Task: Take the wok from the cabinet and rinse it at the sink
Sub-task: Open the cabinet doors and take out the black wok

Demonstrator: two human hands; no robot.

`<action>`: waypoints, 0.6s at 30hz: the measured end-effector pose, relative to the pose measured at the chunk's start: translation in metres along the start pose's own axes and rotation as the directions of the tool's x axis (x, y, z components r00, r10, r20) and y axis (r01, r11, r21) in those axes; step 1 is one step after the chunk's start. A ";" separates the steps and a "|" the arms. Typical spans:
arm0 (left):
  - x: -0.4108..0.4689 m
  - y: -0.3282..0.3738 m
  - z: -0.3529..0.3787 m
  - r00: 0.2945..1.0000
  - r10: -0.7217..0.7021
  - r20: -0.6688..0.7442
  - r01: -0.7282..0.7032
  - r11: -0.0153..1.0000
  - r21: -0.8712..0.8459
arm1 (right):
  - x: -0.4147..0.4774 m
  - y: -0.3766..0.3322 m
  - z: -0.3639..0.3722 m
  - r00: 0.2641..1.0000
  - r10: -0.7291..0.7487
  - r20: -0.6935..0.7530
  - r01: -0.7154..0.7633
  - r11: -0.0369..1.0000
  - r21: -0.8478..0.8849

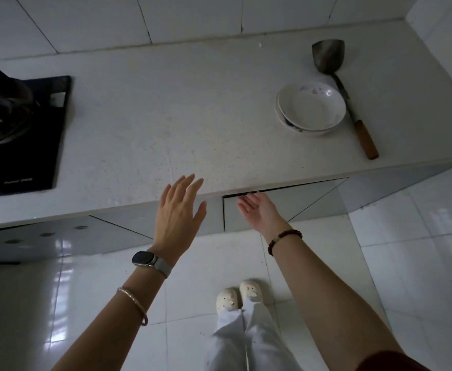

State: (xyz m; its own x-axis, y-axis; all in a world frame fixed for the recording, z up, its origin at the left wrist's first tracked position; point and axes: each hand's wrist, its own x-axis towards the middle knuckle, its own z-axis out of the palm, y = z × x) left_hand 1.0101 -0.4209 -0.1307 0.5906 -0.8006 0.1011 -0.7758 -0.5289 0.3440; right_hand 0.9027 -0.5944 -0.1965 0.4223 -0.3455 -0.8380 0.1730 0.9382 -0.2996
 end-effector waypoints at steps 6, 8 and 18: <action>0.010 0.001 0.009 1.000 0.000 0.009 0.000 1.000 -0.016 | 0.007 -0.001 0.008 1.000 -0.005 0.014 0.003 0.988 0.154; 0.010 0.004 0.012 1.000 0.003 0.013 -0.003 1.000 -0.022 | 0.010 0.000 0.005 1.000 0.001 -0.013 0.001 0.991 0.134; -0.001 0.029 0.024 0.997 0.053 0.059 -0.052 0.998 -0.023 | -0.020 0.003 -0.042 0.997 0.078 0.006 -0.078 0.996 -0.035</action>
State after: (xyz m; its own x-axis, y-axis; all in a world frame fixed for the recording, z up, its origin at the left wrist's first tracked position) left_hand 0.9815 -0.4418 -0.1432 0.5345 -0.8427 0.0642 -0.8001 -0.4801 0.3598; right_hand 0.8571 -0.5836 -0.2002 0.4395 -0.2714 -0.8563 0.1082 0.9623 -0.2495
